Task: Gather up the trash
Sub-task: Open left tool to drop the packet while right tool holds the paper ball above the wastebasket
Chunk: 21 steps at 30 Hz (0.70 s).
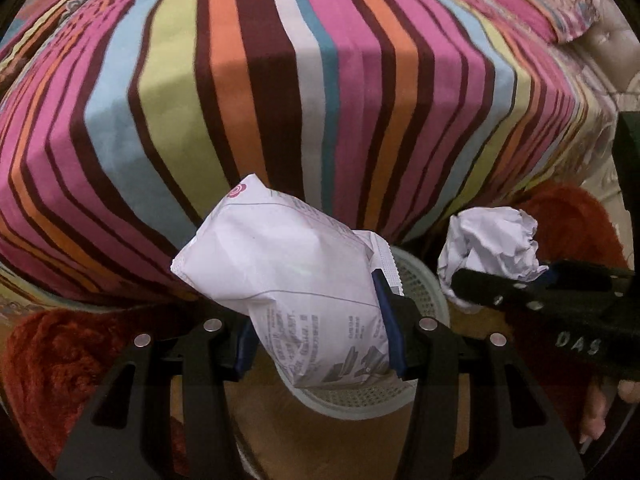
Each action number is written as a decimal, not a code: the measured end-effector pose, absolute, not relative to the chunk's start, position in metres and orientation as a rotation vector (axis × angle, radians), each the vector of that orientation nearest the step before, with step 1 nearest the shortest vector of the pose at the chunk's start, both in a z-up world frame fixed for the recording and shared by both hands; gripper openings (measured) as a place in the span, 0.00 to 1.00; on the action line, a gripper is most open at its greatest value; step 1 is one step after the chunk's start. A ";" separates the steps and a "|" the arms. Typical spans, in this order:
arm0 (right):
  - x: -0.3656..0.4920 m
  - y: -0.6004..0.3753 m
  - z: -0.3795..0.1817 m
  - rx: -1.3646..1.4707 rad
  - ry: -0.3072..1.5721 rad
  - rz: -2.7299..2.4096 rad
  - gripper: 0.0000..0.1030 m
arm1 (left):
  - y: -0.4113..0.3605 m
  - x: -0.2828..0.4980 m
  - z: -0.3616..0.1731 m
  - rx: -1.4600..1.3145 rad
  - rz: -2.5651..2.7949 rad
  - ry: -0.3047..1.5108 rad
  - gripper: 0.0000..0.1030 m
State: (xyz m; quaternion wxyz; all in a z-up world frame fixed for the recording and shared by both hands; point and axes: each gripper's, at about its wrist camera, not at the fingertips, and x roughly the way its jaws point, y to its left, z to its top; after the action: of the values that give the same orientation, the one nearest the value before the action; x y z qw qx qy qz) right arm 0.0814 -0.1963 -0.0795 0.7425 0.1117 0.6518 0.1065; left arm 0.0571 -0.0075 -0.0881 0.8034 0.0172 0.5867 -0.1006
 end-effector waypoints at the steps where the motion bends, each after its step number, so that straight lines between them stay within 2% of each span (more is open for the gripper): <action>1: 0.081 -0.197 -0.083 0.237 1.447 0.228 0.48 | -0.010 0.057 -0.092 0.050 -0.217 1.275 0.49; 21: 0.095 -0.191 -0.168 0.244 1.787 0.057 0.48 | -0.059 0.065 -0.204 0.286 -0.282 1.716 0.49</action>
State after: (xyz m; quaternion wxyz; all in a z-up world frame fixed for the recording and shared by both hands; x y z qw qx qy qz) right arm 0.0953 -0.1914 -0.1684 0.6199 0.1060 0.7771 0.0247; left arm 0.0654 -0.0590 -0.2042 0.6363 0.1254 0.7512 -0.1233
